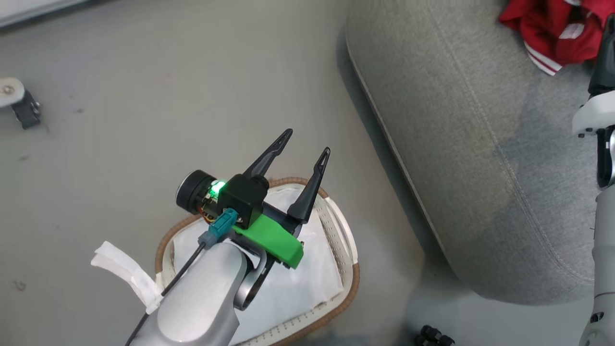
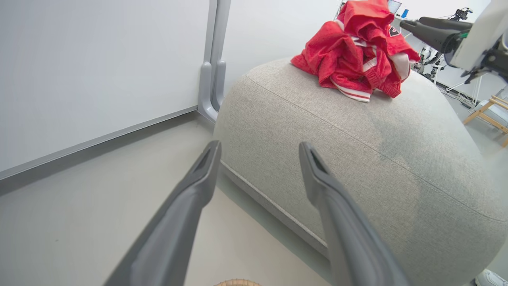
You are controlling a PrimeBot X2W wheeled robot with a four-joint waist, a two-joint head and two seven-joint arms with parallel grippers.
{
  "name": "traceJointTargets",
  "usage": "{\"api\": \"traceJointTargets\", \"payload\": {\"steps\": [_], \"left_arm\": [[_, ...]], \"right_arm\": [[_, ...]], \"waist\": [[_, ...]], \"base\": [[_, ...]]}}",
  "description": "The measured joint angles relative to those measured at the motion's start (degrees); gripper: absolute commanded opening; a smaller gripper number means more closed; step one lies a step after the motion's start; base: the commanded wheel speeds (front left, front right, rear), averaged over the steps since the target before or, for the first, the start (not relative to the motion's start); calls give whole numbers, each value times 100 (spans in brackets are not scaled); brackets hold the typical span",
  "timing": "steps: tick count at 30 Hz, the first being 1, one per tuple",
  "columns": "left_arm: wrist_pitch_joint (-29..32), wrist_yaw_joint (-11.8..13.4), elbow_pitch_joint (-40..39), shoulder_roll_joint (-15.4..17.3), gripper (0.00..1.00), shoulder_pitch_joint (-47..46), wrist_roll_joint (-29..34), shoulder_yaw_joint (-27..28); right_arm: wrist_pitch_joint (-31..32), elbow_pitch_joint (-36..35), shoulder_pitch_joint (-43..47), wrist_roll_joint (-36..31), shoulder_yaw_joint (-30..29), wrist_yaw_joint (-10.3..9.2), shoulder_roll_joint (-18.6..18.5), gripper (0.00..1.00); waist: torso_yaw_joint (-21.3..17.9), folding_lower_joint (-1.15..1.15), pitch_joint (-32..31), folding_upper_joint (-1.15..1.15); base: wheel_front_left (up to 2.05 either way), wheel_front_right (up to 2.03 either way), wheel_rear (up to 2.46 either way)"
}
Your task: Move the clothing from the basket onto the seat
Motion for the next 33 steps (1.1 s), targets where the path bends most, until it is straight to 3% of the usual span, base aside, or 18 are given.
{"api": "traceJointTargets", "payload": {"steps": [9, 19, 26, 33], "left_arm": [[-9, 157, -1, -269, 100, 296, 4, 575], [-16, 218, 18, -389, 100, 1040, 59, 1500], [-16, 282, 51, -409, 100, 1743, 177, 2323], [-16, 249, -4, -411, 100, 2317, 280, 2793]], "right_arm": [[0, -40, 171, 42, 363, 0, -33, 100], [0, -113, 621, 162, 1059, 0, 130, 100], [-1, -481, 1469, 655, 1397, 0, 492, 100], [0, -875, 2503, 1277, 1627, 0, 623, 100]], "waist": [[251, 0, -798, 0], [934, 0, -1544, 0], [1425, -1, -2154, 0], [1775, -1, -2567, 0]], "base": [[0, 0, 0], [0, 0, 0], [0, 0, 0], [0, 0, 0]]}}
